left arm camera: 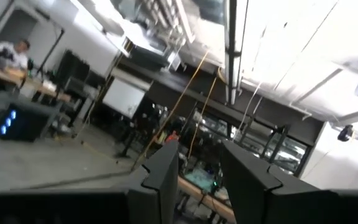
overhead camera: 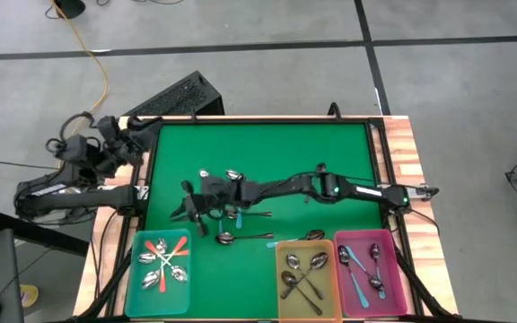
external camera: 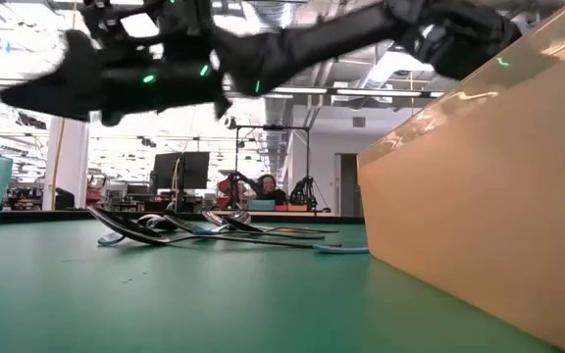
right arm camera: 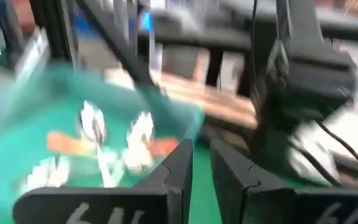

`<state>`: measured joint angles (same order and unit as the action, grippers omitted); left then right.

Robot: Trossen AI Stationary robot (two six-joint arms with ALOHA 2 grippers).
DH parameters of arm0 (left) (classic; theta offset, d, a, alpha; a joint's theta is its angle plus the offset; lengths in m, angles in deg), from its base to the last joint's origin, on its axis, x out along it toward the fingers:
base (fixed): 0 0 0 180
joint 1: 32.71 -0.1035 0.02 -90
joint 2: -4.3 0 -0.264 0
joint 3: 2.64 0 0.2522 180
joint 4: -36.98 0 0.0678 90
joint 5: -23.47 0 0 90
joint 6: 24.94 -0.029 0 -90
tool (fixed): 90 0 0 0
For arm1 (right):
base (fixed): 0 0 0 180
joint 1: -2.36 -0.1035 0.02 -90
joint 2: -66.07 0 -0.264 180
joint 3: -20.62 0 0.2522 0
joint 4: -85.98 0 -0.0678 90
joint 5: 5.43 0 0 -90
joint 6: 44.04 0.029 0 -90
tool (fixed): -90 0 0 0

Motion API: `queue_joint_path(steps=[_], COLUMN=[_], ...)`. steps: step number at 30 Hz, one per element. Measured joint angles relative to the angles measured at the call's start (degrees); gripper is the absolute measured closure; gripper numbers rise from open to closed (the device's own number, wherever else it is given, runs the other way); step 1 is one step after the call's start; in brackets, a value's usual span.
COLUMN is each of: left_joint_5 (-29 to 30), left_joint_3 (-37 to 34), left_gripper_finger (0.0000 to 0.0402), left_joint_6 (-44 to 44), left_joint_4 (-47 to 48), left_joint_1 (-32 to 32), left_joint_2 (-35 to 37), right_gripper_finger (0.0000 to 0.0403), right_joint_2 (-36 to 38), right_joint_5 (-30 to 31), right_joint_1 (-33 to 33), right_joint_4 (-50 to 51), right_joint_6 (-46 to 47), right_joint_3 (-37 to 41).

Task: Sort silverware by color (type)
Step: Put the blue spoon into the pink bin

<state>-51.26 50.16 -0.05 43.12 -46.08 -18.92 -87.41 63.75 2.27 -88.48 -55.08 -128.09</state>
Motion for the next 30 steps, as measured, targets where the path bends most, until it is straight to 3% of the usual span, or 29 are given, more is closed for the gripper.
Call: queue_joint_path(steps=[5,9,13,18,22,25,30], left_joint_5=[0.0,0.0,0.1,2.2,3.1,3.1,2.5], left_joint_3=[0.5,0.5,0.5,0.4,0.4,0.4,-0.4], left_gripper_finger=[0.0296,0.0296,0.0296,0.0296,0.0296,0.0296,0.0296], left_joint_6=[-6.0,-6.4,-7.4,-7.8,-9.2,-11.6,-12.6], left_joint_4=[1.2,4.5,10.1,16.6,17.8,17.7,17.2], left_joint_1=[0.0,0.0,0.0,0.0,0.0,0.0,0.0], left_joint_2=[4.9,8.5,11.7,13.7,13.9,13.8,13.1], right_gripper_finger=[0.0326,0.0326,0.0326,0.0326,0.0326,0.0326,0.0326], right_joint_2=[12.5,27.7,36.9,42.5,52.2,56.9,61.8], right_joint_5=[4.9,9.6,13.2,18.4,22.4,22.7,23.5], right_joint_1=[2.8,4.6,6.5,8.3,10.4,12.8,14.6], right_joint_4=[26.7,40.6,50.8,62.6,74.2,85.3,91.3], right_joint_6=[-12.7,-14.3,-16.4,-16.0,-13.3,-10.9,-3.3], right_joint_3=[0.0,0.0,-0.5,0.4,0.5,1.8,6.5])
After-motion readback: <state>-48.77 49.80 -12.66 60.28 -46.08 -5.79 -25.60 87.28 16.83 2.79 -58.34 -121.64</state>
